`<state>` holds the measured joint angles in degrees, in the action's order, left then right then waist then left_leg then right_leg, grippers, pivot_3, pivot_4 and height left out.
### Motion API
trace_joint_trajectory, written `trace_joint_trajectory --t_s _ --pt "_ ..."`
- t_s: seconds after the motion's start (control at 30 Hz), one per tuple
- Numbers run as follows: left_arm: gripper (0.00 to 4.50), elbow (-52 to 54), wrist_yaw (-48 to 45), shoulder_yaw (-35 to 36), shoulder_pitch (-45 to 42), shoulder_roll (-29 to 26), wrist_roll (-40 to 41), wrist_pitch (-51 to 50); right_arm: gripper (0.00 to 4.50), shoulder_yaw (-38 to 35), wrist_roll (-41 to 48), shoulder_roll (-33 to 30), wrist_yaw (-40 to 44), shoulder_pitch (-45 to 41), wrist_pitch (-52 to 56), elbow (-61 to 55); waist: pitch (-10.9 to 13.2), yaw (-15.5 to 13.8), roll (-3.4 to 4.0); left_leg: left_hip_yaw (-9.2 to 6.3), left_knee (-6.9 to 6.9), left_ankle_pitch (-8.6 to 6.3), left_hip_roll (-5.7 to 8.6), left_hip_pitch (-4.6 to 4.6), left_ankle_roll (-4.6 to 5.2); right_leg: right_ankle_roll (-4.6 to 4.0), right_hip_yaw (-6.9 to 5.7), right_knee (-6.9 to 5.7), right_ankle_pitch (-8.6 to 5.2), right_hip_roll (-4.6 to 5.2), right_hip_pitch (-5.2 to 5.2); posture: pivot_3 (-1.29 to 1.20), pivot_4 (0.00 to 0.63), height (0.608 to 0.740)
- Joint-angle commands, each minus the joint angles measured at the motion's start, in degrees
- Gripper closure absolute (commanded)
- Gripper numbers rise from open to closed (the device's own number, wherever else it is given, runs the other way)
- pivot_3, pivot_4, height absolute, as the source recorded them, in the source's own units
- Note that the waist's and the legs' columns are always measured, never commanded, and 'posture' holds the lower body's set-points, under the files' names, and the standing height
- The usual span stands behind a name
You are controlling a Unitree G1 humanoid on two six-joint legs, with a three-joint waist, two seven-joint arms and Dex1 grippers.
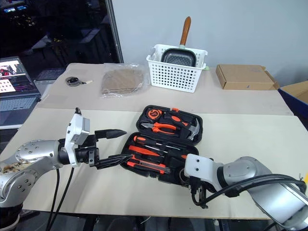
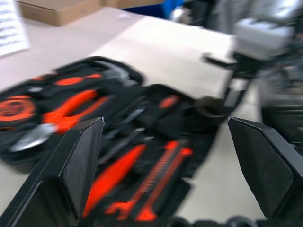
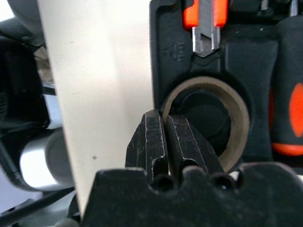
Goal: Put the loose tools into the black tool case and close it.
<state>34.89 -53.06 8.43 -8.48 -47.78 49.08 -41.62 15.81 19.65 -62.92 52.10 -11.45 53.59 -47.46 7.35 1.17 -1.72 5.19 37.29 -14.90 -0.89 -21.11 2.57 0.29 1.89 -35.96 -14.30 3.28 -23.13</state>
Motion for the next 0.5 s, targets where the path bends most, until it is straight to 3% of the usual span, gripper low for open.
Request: trace_joint_trajectory --t_s 0.03,0.3,0.5 --pt "0.0 1.5 -4.0 3.3 1.8 -3.2 2.0 0.4 4.49 3.0 -2.7 1.5 -1.1 -1.8 -1.2 3.3 0.0 0.2 -0.16 0.01 -0.01 0.04 -0.05 0.04 -0.07 -0.04 -0.01 -0.01 0.02 -0.03 0.01 0.0 0.15 0.74" --pt "0.0 0.4 -10.6 5.3 6.3 -7.6 -0.4 3.0 4.49 3.8 -2.6 3.0 0.6 -5.7 -2.4 4.5 0.0 0.1 -0.25 -0.01 -0.03 0.34 -0.22 0.19 -0.26 -0.12 -0.05 -0.1 0.05 0.04 0.0 0.0 0.15 0.74" --pt "0.0 -0.4 -10.4 4.2 6.4 -6.8 -1.6 4.3 4.49 0.7 0.2 0.9 4.3 -9.5 -1.0 3.8 0.3 -0.5 0.05 0.08 -0.03 0.4 -0.29 0.04 -0.32 -0.13 -0.3 -0.1 0.26 0.09 -0.28 0.0 0.15 0.74"
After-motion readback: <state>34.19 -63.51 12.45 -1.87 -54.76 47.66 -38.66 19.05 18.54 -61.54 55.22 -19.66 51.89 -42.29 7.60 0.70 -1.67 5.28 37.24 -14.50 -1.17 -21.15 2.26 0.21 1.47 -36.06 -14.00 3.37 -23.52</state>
